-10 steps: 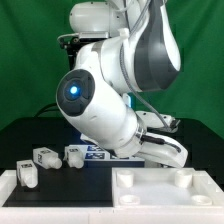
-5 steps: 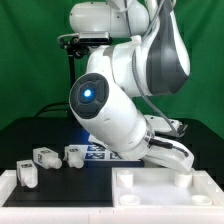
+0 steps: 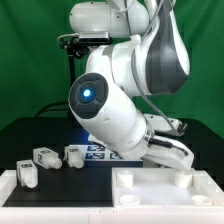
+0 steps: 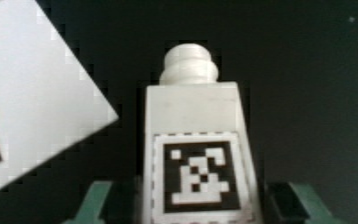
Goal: Assemble one leg
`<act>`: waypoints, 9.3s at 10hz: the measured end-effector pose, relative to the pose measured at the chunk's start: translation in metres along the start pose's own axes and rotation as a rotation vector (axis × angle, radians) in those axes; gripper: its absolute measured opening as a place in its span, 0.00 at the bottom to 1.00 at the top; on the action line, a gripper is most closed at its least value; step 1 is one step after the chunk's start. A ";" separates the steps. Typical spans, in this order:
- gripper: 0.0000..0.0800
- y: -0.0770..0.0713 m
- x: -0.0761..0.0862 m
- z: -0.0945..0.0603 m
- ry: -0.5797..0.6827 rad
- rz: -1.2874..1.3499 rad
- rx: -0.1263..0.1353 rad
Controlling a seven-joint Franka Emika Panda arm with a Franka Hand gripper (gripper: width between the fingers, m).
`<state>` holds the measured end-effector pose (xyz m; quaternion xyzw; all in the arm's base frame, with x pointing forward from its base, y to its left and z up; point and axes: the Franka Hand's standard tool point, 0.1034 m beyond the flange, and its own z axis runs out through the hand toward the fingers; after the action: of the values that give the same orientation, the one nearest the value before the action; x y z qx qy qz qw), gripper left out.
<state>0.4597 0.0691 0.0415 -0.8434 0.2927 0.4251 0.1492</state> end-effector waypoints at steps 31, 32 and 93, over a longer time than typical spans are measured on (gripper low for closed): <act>0.36 -0.139 0.027 -0.129 1.447 -0.846 -0.177; 0.36 -0.142 0.026 -0.125 1.442 -0.850 -0.176; 0.36 -0.147 0.044 -0.110 0.968 -0.169 0.018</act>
Offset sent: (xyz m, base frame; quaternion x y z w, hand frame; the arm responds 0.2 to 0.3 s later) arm 0.0406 -0.0076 0.0366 -0.0148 0.1089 -0.0961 0.9893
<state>0.6403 0.1135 0.0719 -0.9637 0.2624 -0.0321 0.0372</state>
